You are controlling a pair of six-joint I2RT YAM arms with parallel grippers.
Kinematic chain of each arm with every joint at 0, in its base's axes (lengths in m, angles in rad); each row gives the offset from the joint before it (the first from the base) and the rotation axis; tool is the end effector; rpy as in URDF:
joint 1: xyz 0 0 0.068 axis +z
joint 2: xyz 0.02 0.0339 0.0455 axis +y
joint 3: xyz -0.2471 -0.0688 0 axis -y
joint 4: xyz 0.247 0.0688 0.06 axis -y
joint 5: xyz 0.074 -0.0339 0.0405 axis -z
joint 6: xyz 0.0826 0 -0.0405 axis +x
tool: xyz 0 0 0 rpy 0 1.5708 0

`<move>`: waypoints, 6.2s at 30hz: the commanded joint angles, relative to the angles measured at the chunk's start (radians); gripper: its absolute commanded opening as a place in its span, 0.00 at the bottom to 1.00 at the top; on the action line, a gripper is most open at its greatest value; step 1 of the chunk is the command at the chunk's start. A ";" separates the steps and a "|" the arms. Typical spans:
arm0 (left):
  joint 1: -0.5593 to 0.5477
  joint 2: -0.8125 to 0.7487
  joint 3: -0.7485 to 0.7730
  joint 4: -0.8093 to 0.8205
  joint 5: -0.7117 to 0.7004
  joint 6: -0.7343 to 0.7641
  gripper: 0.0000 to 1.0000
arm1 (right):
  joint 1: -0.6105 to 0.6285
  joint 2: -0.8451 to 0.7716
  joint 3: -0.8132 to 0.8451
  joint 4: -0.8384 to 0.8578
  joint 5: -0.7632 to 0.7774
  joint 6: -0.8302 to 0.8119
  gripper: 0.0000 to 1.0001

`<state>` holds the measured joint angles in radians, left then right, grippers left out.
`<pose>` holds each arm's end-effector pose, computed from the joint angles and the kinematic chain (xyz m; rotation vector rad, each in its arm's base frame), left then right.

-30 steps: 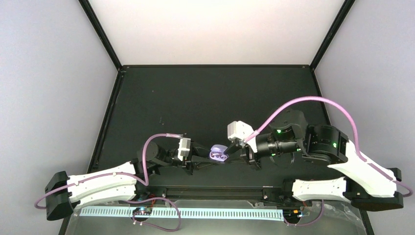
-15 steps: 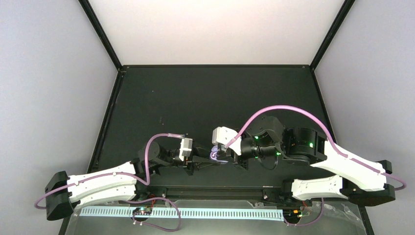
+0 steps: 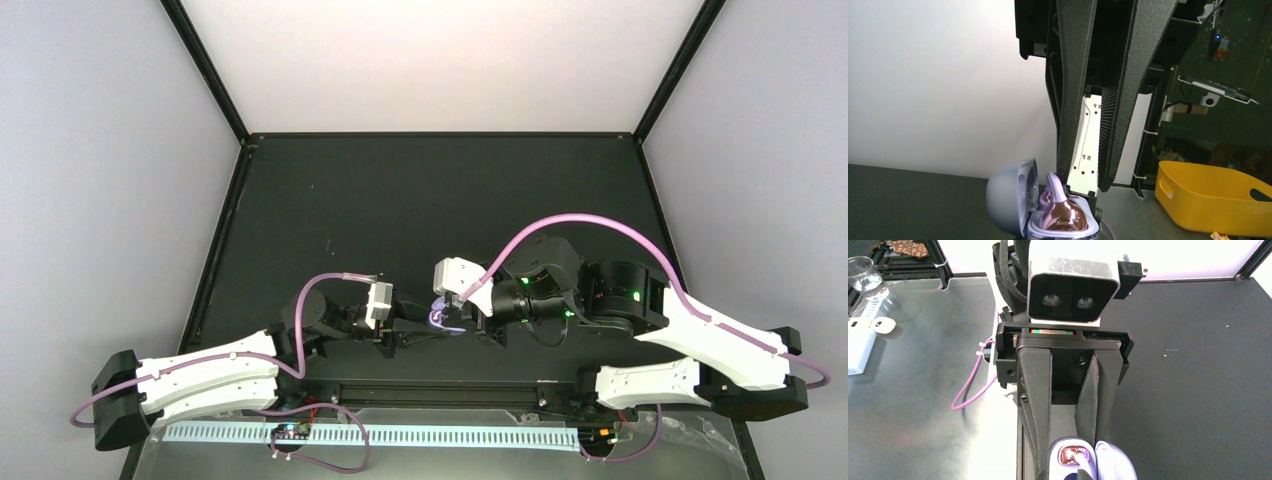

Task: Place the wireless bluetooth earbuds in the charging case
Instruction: Place the earbud in the charging case, then close the charging case, then place the charging case at the center of the board.

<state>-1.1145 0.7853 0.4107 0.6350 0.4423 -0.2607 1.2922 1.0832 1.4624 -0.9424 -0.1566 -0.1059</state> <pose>0.0743 -0.2317 0.2919 0.9727 1.1281 -1.4291 0.0545 0.2372 0.3959 -1.5223 1.6595 0.8396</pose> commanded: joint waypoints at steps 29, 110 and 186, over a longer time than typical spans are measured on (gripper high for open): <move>-0.001 -0.020 0.034 0.011 0.004 0.021 0.02 | 0.007 0.025 0.033 -0.027 0.040 0.034 0.05; -0.001 -0.129 -0.033 0.130 -0.047 0.002 0.02 | -0.074 -0.043 -0.022 0.138 0.195 0.236 0.39; 0.780 0.134 0.312 -1.031 -0.381 -0.226 0.99 | -0.315 0.118 -0.749 0.672 0.003 0.554 0.86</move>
<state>-0.3294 1.0584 0.7959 -0.3225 0.0818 -0.5488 0.9333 1.1141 0.7063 -0.3347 -0.1143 0.4171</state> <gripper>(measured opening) 0.987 0.870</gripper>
